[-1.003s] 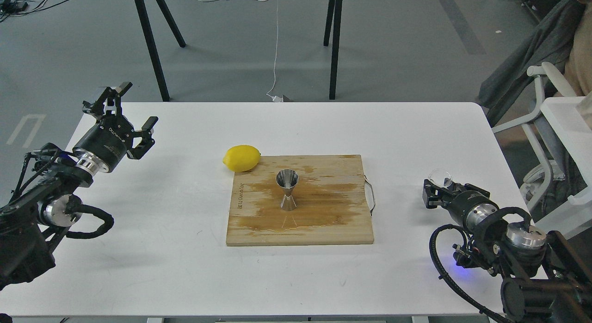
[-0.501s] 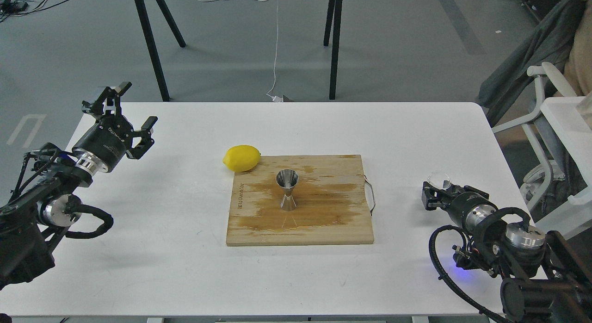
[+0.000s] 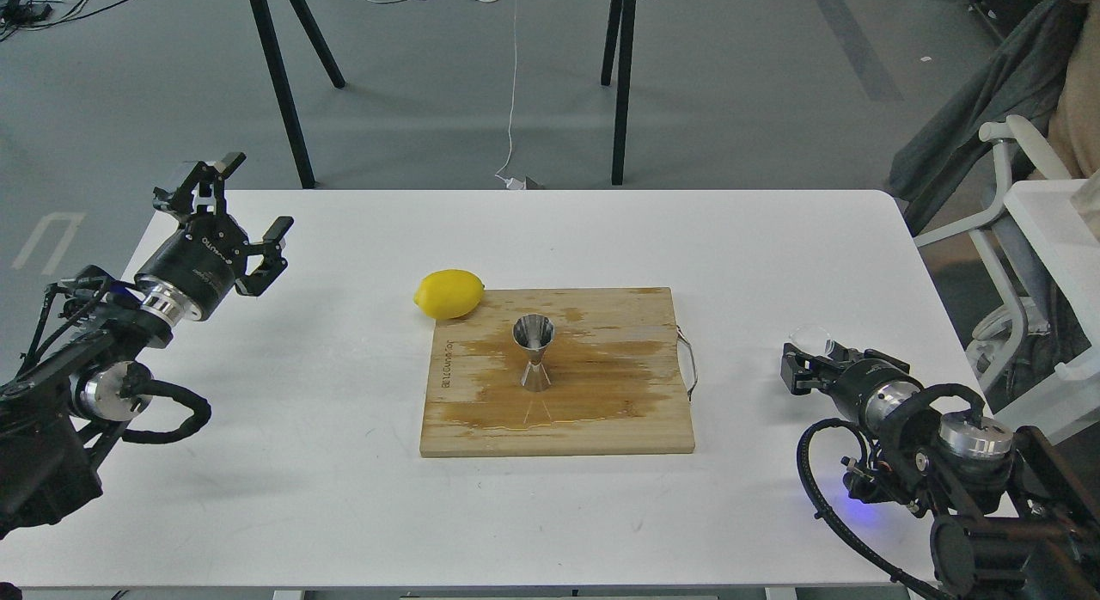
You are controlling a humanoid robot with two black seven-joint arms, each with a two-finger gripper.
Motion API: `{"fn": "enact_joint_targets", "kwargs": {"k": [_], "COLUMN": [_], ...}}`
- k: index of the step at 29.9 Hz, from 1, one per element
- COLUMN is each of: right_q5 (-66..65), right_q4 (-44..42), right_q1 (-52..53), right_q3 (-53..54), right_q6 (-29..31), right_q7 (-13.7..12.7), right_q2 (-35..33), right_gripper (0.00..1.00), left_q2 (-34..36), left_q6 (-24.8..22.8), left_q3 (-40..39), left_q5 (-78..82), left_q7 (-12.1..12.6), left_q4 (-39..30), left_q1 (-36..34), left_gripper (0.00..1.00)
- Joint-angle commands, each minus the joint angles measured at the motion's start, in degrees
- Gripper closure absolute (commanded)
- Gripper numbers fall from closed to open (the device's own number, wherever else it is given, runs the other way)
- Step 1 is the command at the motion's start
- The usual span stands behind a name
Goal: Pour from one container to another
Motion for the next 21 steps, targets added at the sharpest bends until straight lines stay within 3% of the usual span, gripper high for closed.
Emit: {"fn": "enact_joint_targets", "kwargs": {"k": [1,6,15,21], "right_q5": [0.1,0.0,-0.4,-4.8], "right_q4": [0.2,2.4,12.2,17.4], "right_q1": [0.0,-0.3,-2.3,-0.5], "right_q3": [0.0,-0.9,-1.1,-4.8], "right_q6": [-0.5,-0.5,-1.3,2.7], "right_q7": [0.0,0.0,0.0,-0.7], "right_q2": [0.0,-0.2,-1.8,-7.4], "right_gripper": [0.21,0.11,0.03,0.01], "left_q2": [0.0,0.0,0.4,1.2], "left_q6": [0.0,0.0,0.0,0.0], "left_q3": [0.0,0.0,0.0,0.1], "left_q5": [0.0,0.0,0.0,-0.1], "left_q7": [0.0,0.0,0.0,0.0], "left_q4": [0.0,0.0,0.0,0.0], "left_q1": [0.0,0.0,0.0,0.0], "left_gripper": [0.00,0.00,0.00,0.00]}}
